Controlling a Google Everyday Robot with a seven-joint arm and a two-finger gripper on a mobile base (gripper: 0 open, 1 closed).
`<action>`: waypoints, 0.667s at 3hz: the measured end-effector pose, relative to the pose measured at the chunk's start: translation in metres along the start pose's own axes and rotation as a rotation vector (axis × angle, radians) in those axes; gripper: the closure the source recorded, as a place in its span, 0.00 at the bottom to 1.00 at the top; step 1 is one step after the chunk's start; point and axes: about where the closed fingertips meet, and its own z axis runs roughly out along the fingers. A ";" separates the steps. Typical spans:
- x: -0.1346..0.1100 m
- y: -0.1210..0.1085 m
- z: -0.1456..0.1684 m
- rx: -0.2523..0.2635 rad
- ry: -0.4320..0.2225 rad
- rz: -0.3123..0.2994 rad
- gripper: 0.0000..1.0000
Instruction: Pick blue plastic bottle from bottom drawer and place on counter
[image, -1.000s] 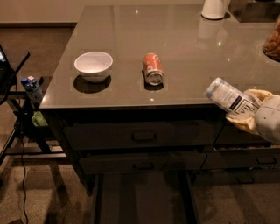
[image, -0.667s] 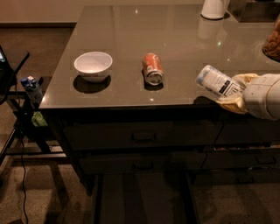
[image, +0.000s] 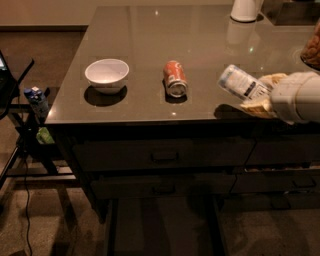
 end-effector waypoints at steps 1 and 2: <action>-0.015 -0.010 0.024 -0.032 -0.003 0.008 1.00; -0.017 -0.008 0.051 -0.090 0.007 0.005 1.00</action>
Offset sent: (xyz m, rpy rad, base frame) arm 0.0737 0.0253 -0.0314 0.0288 0.1375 0.0867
